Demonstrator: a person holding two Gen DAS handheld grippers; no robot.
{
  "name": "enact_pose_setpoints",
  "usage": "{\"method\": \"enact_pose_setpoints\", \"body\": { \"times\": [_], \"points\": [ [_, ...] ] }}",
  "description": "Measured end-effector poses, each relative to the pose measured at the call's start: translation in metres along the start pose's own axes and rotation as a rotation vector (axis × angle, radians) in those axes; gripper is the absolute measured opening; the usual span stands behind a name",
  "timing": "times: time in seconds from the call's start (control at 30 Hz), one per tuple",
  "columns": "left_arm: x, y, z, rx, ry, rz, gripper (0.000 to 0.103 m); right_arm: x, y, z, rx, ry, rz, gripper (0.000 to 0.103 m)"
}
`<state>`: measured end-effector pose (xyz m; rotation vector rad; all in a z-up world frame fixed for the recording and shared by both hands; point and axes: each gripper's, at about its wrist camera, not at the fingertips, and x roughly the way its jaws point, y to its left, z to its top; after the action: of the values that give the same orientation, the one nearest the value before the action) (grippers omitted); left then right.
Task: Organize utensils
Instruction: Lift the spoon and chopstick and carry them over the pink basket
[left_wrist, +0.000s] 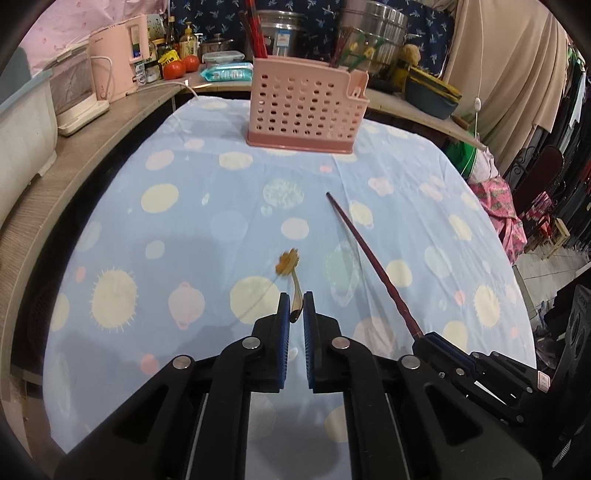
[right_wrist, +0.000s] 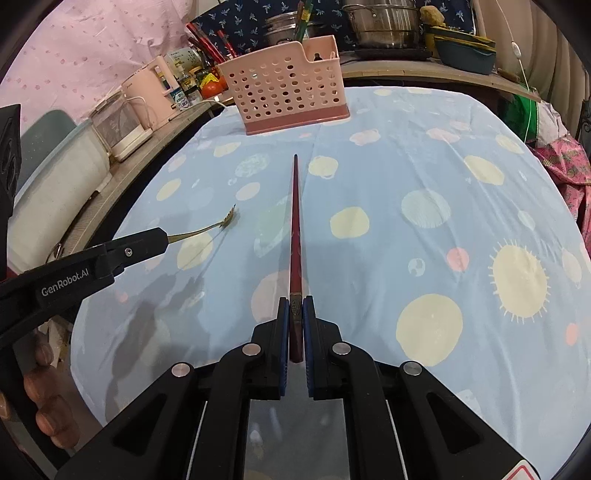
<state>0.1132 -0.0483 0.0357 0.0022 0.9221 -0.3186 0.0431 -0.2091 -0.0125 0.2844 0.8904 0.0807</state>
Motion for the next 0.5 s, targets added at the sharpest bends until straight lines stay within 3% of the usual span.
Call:
{"method": "enact_pose_setpoints", "body": {
  "times": [0.5],
  "points": [
    [-0.027,0.015,0.047,-0.047,-0.093,-0.004,0.001,-0.041,0.012,0.064,0.005,-0.158,0.058,0.007]
  ]
}}
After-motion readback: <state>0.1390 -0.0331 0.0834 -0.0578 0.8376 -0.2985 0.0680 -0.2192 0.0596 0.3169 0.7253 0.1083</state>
